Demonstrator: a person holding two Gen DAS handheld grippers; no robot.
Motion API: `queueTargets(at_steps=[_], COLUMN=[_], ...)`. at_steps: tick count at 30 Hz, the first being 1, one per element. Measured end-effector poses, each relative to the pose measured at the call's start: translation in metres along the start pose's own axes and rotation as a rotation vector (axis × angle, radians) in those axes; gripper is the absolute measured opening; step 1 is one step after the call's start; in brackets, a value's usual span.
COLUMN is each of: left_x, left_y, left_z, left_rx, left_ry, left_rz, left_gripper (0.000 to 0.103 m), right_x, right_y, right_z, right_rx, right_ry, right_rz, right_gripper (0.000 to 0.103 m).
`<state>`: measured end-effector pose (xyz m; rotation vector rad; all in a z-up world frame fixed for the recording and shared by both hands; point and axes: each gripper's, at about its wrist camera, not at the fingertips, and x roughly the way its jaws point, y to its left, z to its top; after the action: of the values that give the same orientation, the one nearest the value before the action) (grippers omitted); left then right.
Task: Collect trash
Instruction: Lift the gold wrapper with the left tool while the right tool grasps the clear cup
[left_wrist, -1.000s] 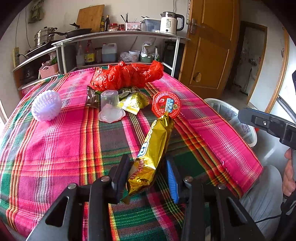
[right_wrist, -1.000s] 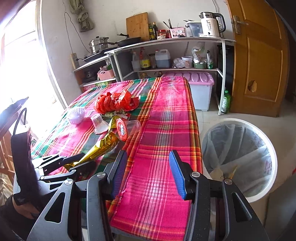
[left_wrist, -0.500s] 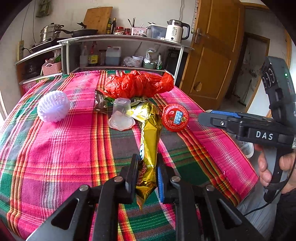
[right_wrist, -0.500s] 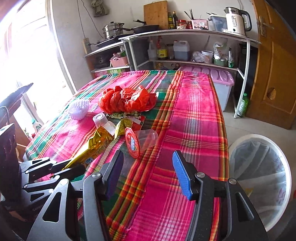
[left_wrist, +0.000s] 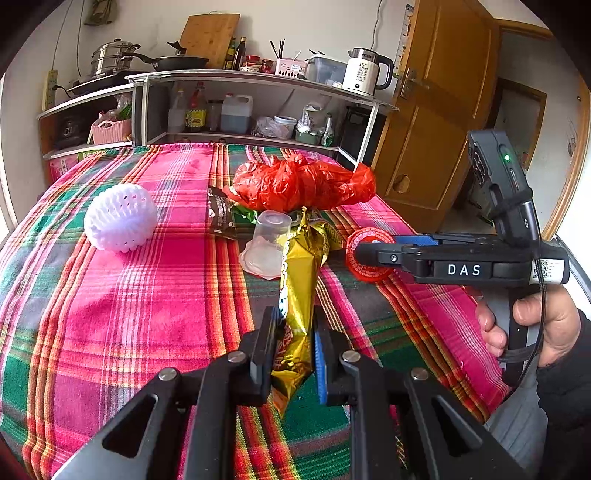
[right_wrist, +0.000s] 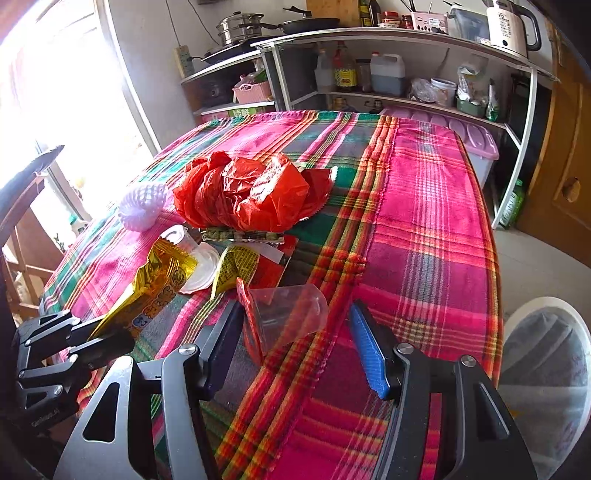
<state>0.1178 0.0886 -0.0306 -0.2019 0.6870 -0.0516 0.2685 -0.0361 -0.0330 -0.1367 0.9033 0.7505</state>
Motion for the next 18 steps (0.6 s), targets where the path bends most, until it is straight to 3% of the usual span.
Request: queueTargets(at_steps=[4,7,18], left_x=[0.001,0.001,-0.006], left_y=[0.003,0.001,-0.007], left_z=[0.001,-0.002,0.002], left_rx=[-0.001,0.000,0.013], left_ry=[0.003,0.006,-0.004], left_rz=[-0.001,0.000,0.006], left_gripper=[0.019,0.019,0.019], right_x=[0.002,0.001,-0.023], right_y=[0.000,0.003,0.016], right_z=[0.001,0.001,-0.010], right_rx=[0.010,0.009,0.010], right_ry=[0.003,0.004,-0.043], right_rz=[0.023,0.040,0.038], right_gripper=[0.059,0.046,0.045])
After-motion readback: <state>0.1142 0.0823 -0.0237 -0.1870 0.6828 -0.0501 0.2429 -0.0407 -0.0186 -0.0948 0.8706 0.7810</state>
